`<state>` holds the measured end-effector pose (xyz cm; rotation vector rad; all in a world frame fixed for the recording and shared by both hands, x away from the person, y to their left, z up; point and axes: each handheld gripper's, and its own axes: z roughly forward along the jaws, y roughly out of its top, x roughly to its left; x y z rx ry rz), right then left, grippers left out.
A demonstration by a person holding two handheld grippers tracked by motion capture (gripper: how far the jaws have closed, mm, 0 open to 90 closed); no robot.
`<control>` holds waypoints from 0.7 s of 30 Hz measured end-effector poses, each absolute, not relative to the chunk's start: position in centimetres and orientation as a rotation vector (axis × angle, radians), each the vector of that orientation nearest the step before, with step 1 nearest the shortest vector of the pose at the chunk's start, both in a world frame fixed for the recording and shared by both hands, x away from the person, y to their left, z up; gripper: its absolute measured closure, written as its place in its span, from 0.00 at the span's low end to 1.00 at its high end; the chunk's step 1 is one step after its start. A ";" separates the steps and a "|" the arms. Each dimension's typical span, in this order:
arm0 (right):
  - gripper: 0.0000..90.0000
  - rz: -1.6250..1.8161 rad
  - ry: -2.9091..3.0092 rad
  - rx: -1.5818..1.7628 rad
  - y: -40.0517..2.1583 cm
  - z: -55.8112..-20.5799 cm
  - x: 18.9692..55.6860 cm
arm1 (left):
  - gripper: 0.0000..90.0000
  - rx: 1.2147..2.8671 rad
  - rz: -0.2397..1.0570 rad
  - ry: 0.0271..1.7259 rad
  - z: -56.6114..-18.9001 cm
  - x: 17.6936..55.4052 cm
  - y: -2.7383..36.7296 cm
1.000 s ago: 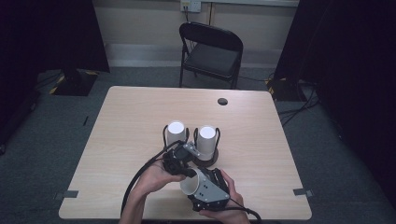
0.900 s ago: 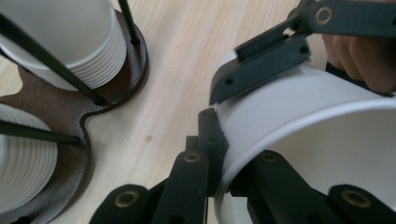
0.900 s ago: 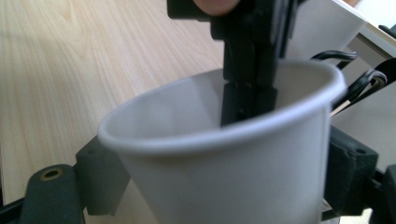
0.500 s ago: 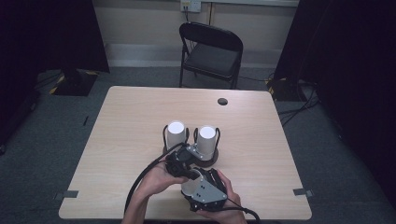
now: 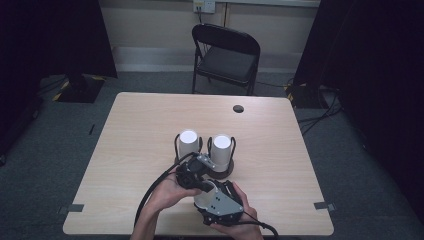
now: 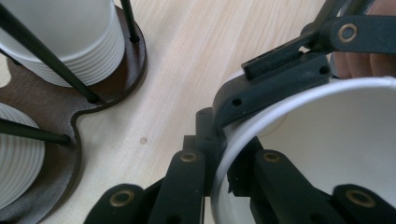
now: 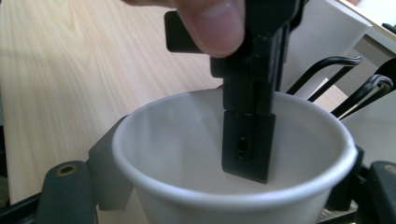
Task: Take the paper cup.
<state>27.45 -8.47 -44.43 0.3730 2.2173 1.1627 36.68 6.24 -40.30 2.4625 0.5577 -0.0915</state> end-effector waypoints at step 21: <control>0.26 1.205 2.178 0.517 -9.8 -44.3 28.2 | 0.70 2.324 0.043 0.645 -40.6 36.3 7.4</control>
